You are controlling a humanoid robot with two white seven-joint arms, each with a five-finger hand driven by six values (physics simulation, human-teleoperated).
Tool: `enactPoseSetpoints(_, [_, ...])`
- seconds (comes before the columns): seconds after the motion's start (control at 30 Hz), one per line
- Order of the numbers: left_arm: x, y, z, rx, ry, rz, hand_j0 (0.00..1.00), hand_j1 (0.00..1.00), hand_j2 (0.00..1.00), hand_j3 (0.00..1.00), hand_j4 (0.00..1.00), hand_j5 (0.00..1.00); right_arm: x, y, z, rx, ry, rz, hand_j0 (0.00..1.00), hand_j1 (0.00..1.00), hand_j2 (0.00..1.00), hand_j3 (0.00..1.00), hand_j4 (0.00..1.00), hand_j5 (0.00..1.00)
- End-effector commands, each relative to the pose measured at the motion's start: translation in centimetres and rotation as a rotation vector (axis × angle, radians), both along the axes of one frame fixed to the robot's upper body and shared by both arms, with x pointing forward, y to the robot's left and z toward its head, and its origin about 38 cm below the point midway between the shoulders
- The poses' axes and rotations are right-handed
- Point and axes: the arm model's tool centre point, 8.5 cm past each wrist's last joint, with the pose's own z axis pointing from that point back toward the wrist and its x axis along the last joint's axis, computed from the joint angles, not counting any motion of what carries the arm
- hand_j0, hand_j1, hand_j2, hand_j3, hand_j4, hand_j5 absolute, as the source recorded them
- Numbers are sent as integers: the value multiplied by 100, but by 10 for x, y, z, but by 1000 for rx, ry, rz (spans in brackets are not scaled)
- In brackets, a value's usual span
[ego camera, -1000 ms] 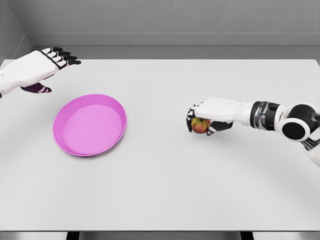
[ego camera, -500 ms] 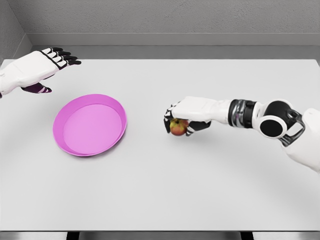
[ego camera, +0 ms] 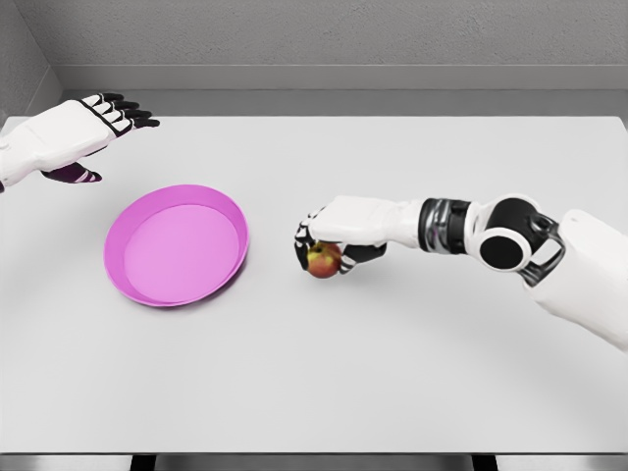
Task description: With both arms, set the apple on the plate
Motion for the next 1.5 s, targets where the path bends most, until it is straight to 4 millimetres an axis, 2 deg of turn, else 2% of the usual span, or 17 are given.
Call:
enactPoseSetpoints(0.0, [0,1,1,-6,-2,2,100,100,100,100,100,100,-1,2,-1,2,5,4,43,43,43,43,43,43])
enactPoseSetpoints(0.07, [0,0,1,-6,-1,0,100,100,100,100,100,100,-1,2,-1,3,4,5,43,43,43,43,43,43])
enactPoseSetpoints(0.1, [0,0,1,-6,-1,0,100,100,100,100,100,100,-1,1,-1,2,4,4,50,50,50,50,50,50])
enactPoseSetpoints(0.13, [0,0,1,-6,-1,0,100,100,100,100,100,100,-1,1,-1,3,3,4,99,99,99,99,99,99])
enactPoseSetpoints(0.57, [0,0,2,-7,-4,-1,100,100,100,100,100,100,-2,2,1,7,-2,9,100,100,100,100,100,100])
enactPoseSetpoints(0.63, [0,0,2,-7,-4,-1,100,100,100,100,100,100,2,-6,9,5,-23,-3,100,100,100,100,100,100])
enactPoseSetpoints(0.7, [0,0,3,-8,-6,-2,100,100,100,100,100,100,17,-40,36,17,-85,-86,100,100,100,100,100,100])
enactPoseSetpoints(0.77, [-1,-2,3,-7,-5,-6,100,100,100,100,100,100,29,-93,64,6,-153,-202,100,100,100,100,100,100])
enactPoseSetpoints(0.87, [-2,-6,5,-7,-11,-21,100,100,100,100,100,100,30,-147,80,-13,-192,-313,100,100,100,100,100,100])
enactPoseSetpoints(0.97, [-7,-16,9,23,-10,-58,100,100,100,100,100,100,22,-194,93,-7,-229,-392,100,100,100,100,100,100])
enactPoseSetpoints(1.1, [-19,-55,4,89,4,-193,100,100,100,100,100,100,27,-208,93,-6,-234,-398,100,100,100,100,100,100])
enactPoseSetpoints(1.17, [-23,-89,1,136,19,-302,100,100,100,100,100,100,27,-210,94,-8,-234,-402,100,100,100,100,100,100])
enactPoseSetpoints(1.23, [-22,-103,2,159,18,-344,100,100,100,100,100,100,25,-221,97,-36,-240,-417,100,100,100,100,100,100])
enactPoseSetpoints(1.33, [-19,-156,5,285,16,-460,100,100,100,100,100,100,25,-223,99,-31,-244,-424,100,100,100,100,100,100])
enactPoseSetpoints(1.47, [-38,-191,18,341,-10,-564,100,100,100,100,100,100,26,-218,99,-24,-246,-421,100,100,100,100,100,100])
